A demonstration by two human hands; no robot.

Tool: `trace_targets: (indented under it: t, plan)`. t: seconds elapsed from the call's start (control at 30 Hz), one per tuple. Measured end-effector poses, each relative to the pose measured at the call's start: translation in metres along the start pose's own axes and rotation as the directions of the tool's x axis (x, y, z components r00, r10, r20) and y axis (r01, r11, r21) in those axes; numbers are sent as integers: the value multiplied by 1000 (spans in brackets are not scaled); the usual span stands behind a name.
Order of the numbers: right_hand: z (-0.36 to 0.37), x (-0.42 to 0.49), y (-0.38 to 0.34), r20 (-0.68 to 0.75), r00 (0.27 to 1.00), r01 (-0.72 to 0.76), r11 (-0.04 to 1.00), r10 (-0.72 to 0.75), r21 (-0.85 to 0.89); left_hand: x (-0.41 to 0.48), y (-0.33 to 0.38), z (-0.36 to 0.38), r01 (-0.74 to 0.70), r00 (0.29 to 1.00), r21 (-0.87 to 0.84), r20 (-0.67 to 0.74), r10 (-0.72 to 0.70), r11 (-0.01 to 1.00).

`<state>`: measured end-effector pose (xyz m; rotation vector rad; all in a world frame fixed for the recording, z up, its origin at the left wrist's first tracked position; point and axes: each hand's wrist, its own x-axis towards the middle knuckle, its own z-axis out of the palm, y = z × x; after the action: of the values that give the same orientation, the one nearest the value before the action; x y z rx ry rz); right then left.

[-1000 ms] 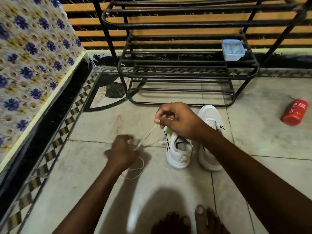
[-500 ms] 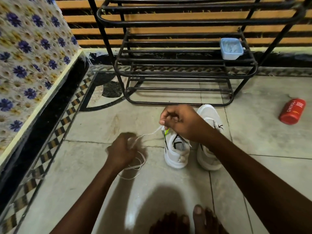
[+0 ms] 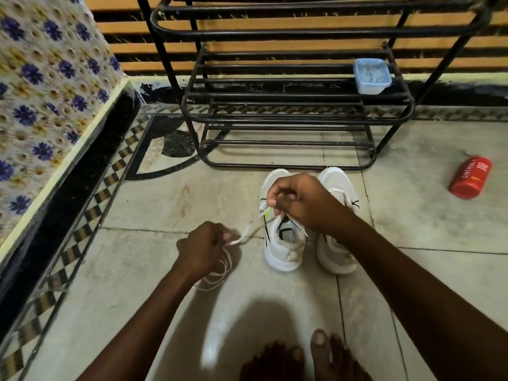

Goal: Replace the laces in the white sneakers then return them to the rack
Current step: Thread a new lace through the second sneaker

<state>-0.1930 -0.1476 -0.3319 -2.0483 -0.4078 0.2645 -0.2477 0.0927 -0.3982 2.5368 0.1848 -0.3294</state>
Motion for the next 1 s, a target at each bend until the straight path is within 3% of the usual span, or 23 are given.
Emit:
trace_targets:
  t: [0.07,0.13,0.2,0.23,0.33,0.37,0.43,0.47,0.53,0.6,0.73,0.87,1.0]
  plan:
    - [9,-4,-3,41,998,48,998,-46,-32,-5,20,0,-107,993,-329,8,116,938]
    - [11,-6,-6,34,995,95,994,-93,-59,-8,35,1,-121,963,-653,107,248,748]
    - [10,-10,-8,-1,991,132,987,-133,-87,-12,46,3,-91,946,-809,112,304,580]
    - [8,-12,-8,-27,990,137,987,-140,-84,-14,50,5,-96,953,-825,85,290,557]
    - [6,-18,-4,-129,985,111,991,-119,-71,-14,40,13,-120,983,-795,-12,183,594]
    - [8,-21,-3,-147,982,104,990,-117,-94,-12,32,15,-136,987,-731,-40,157,668]
    - [14,-26,1,-144,982,97,984,-119,-147,-7,11,22,-151,989,-369,-58,140,917]
    - [19,-29,3,-120,986,95,983,-114,-157,-7,0,27,-113,993,-126,-44,108,986]
    - [31,-33,7,-59,991,110,974,-124,-199,-13,-15,33,18,1000,187,-26,-14,982]
    - [40,-37,10,-27,989,134,955,-147,-265,-20,-24,44,68,997,288,1,-71,955]
    - [45,-45,15,-32,990,120,952,-135,-280,-25,-29,59,70,997,278,8,-75,958]
    - [40,-52,14,-40,990,120,963,-133,-242,-23,-20,57,-39,995,230,101,16,972]
    - [18,-62,15,-91,983,134,966,-157,-219,-28,10,50,-90,958,-12,273,89,996]
